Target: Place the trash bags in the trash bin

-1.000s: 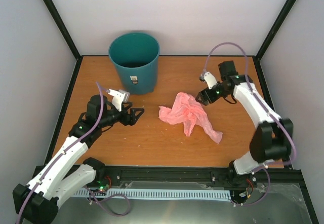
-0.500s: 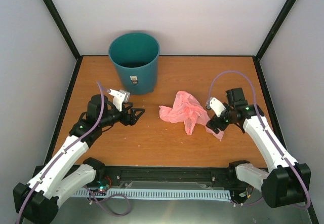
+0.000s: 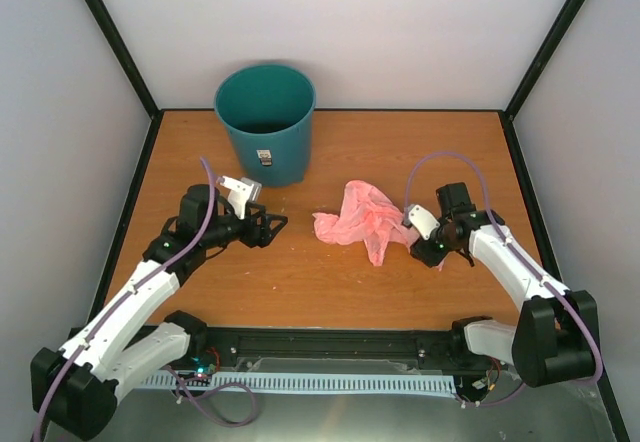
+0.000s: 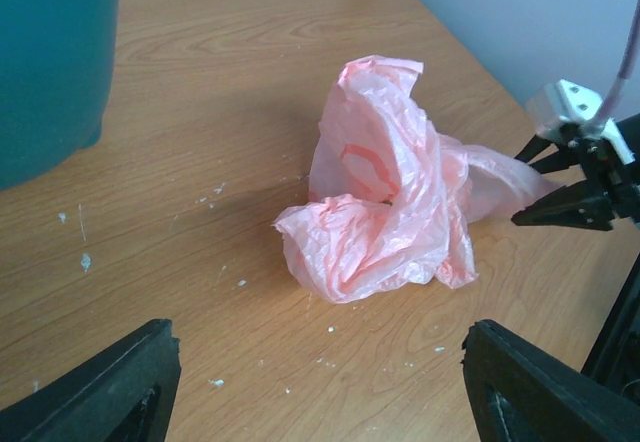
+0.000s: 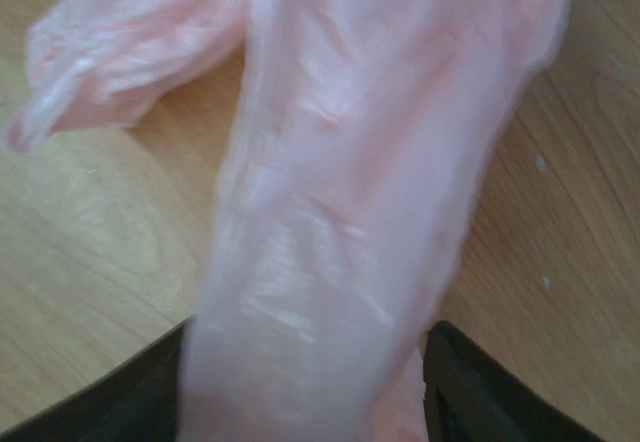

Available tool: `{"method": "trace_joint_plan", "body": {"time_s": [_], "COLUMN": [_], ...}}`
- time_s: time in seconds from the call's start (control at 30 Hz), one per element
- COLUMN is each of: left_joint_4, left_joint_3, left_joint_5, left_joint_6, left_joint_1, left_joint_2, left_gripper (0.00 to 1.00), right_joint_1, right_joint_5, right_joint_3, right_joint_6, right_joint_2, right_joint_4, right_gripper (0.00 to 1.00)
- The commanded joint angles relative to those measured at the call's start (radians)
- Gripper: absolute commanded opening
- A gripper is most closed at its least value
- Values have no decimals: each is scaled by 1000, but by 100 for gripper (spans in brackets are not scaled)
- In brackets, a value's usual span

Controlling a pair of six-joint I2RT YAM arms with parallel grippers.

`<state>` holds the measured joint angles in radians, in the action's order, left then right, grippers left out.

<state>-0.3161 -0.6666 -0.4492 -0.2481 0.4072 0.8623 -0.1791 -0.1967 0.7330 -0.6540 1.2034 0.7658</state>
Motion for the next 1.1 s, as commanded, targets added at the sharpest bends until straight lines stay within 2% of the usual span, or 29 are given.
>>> {"method": "trace_joint_plan", "body": {"time_s": [0.0, 0.1, 0.17, 0.27, 0.4, 0.5, 0.67, 0.77, 0.9, 0.97, 1.07], "left_joint_4": [-24, -17, -13, -24, -61, 11, 157, 228, 275, 275, 229], "left_joint_3": [-39, -42, -54, -103, -170, -130, -69, -59, -54, -50, -44], "left_joint_5": [-10, -33, -77, -119, 5, 64, 171, 215, 258, 388, 627], "left_joint_6": [17, 18, 30, 44, 18, -32, -75, -99, -137, -174, -229], "left_joint_1": [8, 8, 8, 54, 226, 355, 597, 700, 739, 739, 739], "left_joint_2": [25, 40, 55, 80, 79, 80, 200, 307, 445, 463, 411], "left_gripper": [77, 73, 68, 65, 67, 68, 68, 65, 63, 66, 71], "right_joint_1": [-3, -3, -4, -36, -44, -44, -44, -45, -46, -45, -46], "right_joint_5": [-115, -198, -238, -249, -359, -452, -416, -381, -354, -340, -313], "right_joint_3": [34, 47, 52, 84, 139, 143, 93, 86, 80, 75, 60], "right_joint_6": [24, 33, 55, 80, 120, 134, 151, 152, 158, 157, 151], "right_joint_2": [-4, -13, -23, -33, -94, -120, -116, -98, -100, -114, -141], "right_joint_4": [22, 47, 38, 44, 56, 35, -36, -42, -47, -48, -51], "right_gripper": [47, 15, 4, 3, 3, 3, 3, 3, 3, 3, 3]}}
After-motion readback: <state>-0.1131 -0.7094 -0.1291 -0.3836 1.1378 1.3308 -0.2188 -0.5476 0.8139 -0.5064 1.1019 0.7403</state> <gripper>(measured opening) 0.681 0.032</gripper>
